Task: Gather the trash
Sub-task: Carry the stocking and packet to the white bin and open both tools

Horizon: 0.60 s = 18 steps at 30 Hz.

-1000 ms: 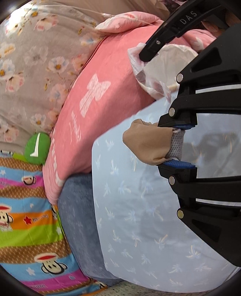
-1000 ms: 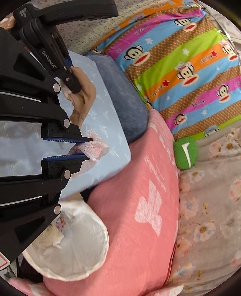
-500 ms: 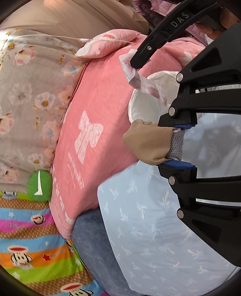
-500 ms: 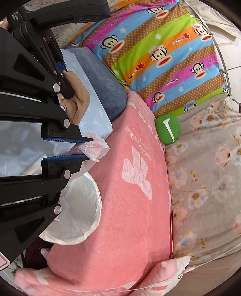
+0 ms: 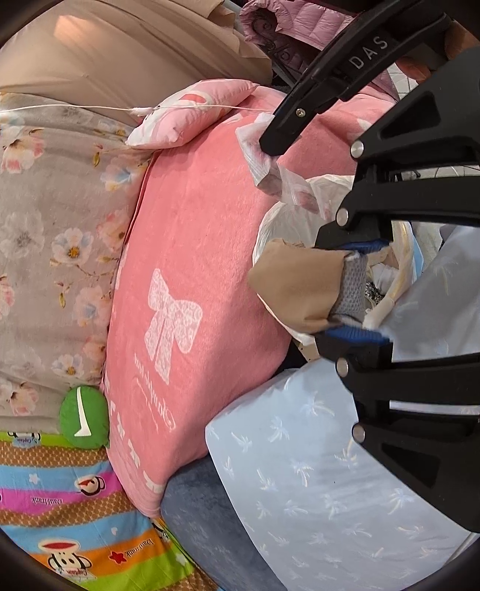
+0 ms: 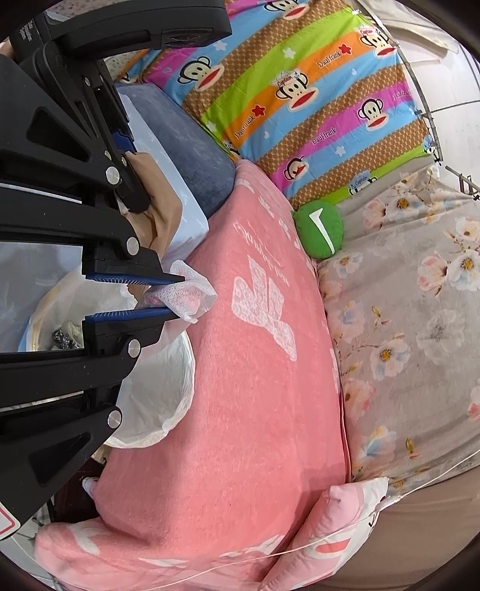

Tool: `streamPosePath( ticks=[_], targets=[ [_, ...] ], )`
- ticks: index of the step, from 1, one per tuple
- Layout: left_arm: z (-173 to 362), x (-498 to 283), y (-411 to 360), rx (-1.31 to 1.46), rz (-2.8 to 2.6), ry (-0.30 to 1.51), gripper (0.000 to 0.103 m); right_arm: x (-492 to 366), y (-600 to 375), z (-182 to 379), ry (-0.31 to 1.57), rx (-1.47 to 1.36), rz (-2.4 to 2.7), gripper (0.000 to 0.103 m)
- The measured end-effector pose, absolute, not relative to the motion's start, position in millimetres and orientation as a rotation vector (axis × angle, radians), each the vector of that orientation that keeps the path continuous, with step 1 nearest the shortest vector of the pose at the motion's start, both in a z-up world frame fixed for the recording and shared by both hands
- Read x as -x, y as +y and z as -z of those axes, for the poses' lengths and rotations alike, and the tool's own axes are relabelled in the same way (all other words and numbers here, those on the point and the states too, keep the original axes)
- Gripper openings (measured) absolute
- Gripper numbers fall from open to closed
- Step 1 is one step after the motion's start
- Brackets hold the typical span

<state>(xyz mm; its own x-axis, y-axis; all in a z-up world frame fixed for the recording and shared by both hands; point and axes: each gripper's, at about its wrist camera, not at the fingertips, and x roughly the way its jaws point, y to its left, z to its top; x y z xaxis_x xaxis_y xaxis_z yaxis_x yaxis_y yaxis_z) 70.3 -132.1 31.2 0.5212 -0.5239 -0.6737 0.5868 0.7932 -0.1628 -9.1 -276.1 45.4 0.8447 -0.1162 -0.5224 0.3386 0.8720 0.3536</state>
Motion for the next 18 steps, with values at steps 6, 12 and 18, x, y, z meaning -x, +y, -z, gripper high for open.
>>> streamPosePath(
  ticks=[6, 12, 18],
  targets=[
    [-35.2, -69.4, -141.2, -0.093, 0.647, 0.739, 0.068, 7.9, -283.9, -43.6, 0.516, -0.462, 0.266, 0.011],
    [-36.1, -70.8, -136.8, -0.094, 0.626, 0.733, 0.069, 1.8, -282.6, -44.1, 0.514, -0.449, 0.261, 0.017],
    [-39.2, -69.7, -126.4, -0.091, 0.597, 0.713, 0.075, -3.3, -274.1, -46.8, 0.521, -0.431, 0.244, 0.020]
  ],
)
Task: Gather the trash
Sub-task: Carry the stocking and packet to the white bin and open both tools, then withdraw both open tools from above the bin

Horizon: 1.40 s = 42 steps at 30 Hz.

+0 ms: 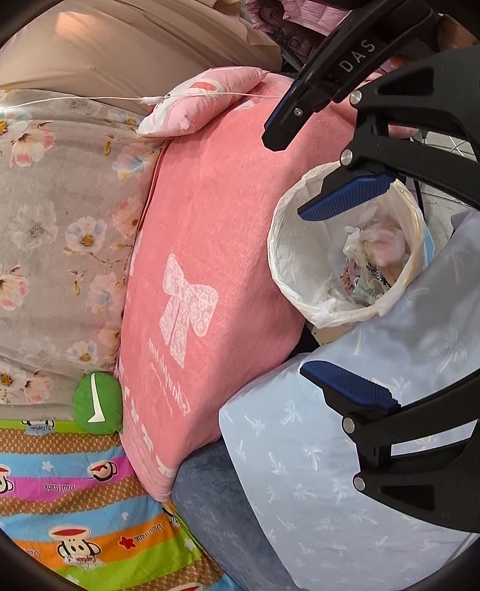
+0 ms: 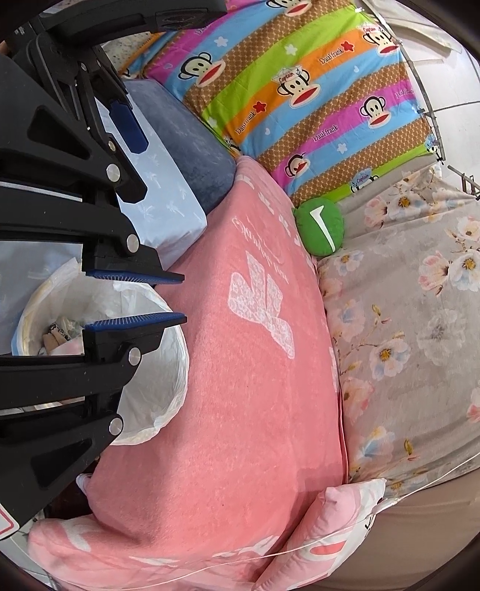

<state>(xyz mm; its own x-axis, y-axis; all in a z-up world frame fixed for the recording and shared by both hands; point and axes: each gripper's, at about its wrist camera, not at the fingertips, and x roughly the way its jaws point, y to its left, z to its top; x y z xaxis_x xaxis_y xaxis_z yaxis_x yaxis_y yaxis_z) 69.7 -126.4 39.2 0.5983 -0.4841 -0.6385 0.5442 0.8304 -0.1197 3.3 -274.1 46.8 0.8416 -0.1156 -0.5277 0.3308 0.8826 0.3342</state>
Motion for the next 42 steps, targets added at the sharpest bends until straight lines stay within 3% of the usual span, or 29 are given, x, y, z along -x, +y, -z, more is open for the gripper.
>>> streamPosePath(
  ticks=[7, 42],
  targets=[
    [-39.5, -66.6, -112.8, -0.090, 0.568, 0.701, 0.078, -4.2, -263.3, -45.2, 0.568, -0.398, 0.232, 0.032],
    [-4.8, -30.9, -72.5, -0.160, 0.421, 0.705, 0.091, 39.3, -206.3, -7.6, 0.735, -0.139, 0.296, 0.049]
  ],
)
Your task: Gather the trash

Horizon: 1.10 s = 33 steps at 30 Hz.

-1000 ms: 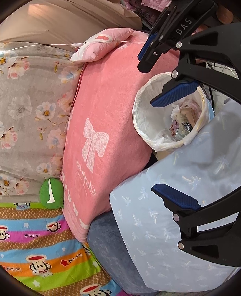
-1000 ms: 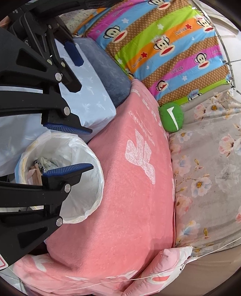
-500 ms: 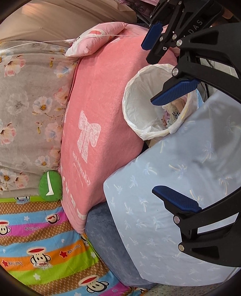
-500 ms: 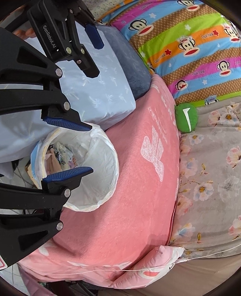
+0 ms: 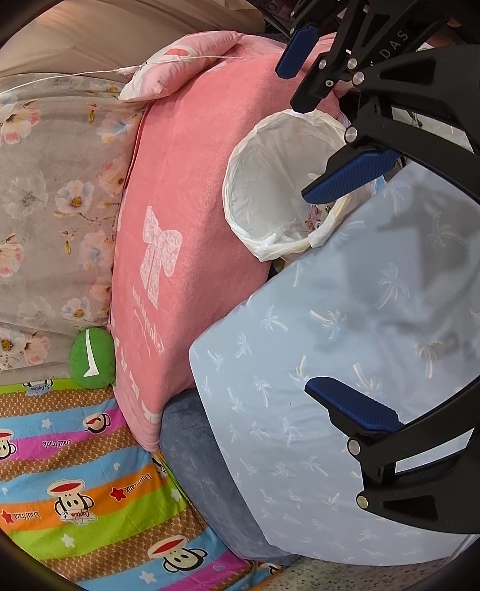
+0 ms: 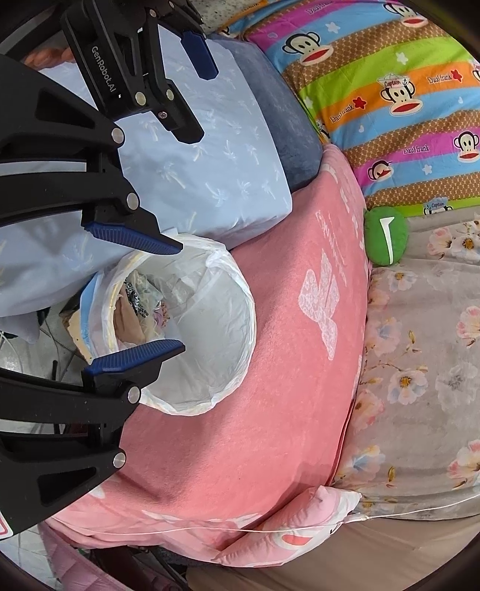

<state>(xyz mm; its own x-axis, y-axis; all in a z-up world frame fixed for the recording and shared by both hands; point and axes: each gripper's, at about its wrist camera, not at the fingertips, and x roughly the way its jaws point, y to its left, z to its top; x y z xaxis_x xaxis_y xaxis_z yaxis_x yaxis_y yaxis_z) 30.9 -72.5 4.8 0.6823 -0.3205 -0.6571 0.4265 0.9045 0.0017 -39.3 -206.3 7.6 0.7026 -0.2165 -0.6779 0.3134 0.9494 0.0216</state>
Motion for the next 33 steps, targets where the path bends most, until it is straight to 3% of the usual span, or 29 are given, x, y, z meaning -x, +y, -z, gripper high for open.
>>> streamPosePath(
  ticks=[9, 20, 27, 30, 31, 33],
  targets=[
    [2.4, -22.9, -68.5, -0.163, 0.408, 0.716, 0.092, 45.9, -209.5, -0.3, 0.745, -0.151, 0.328, 0.057],
    [10.8, -16.1, -66.1, -0.166, 0.388, 0.729, 0.094, 54.0, -213.0, 8.1, 0.748, -0.154, 0.351, 0.083],
    [14.4, -14.7, -66.1, -0.167, 0.375, 0.730, 0.095, 55.6, -215.9, 14.2, 0.755, -0.152, 0.369, 0.086],
    [16.5, -15.3, -66.5, -0.170, 0.367, 0.734, 0.095, 55.8, -218.3, 16.8, 0.757, -0.161, 0.368, 0.092],
    [17.0, -15.7, -66.6, -0.169, 0.365, 0.735, 0.095, 56.3, -219.2, 17.5, 0.757, -0.162, 0.367, 0.098],
    [17.7, -16.4, -66.8, -0.170, 0.362, 0.737, 0.096, 57.3, -219.7, 17.9, 0.750, -0.159, 0.370, 0.098]
  ],
)
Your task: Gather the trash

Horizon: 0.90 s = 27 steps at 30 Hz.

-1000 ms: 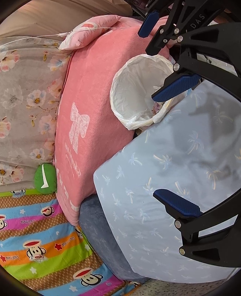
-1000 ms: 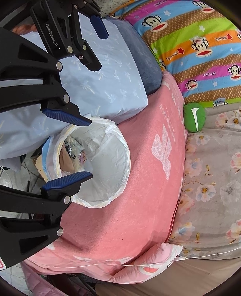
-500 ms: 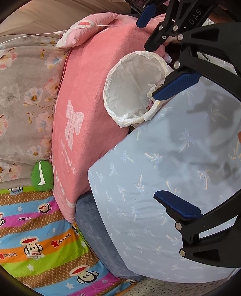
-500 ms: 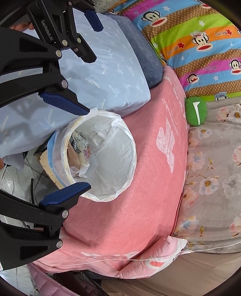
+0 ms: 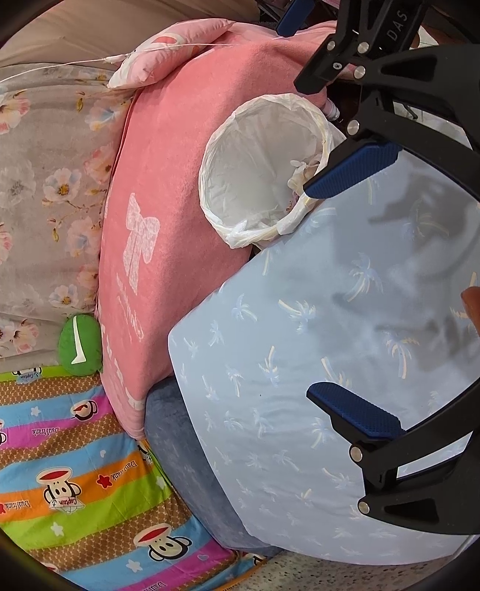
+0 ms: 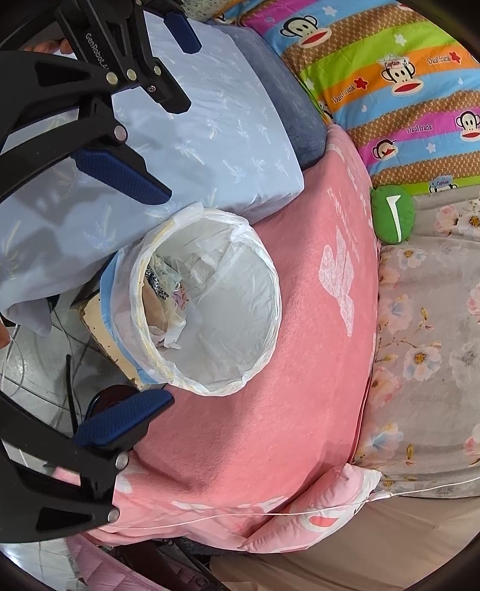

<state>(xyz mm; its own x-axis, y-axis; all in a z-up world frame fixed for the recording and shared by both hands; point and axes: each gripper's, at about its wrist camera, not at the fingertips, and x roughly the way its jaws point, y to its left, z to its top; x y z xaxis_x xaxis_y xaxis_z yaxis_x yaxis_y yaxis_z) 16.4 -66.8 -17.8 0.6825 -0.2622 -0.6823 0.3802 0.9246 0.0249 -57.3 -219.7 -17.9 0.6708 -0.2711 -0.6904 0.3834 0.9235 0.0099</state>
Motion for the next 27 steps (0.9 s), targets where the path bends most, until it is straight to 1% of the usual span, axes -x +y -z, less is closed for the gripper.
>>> streamPosePath(
  ticks=[27],
  targets=[
    [22.7, -20.1, -74.4, -0.170, 0.308, 0.739, 0.096, 54.9, -219.5, 24.0, 0.756, -0.122, 0.369, 0.098]
  ],
)
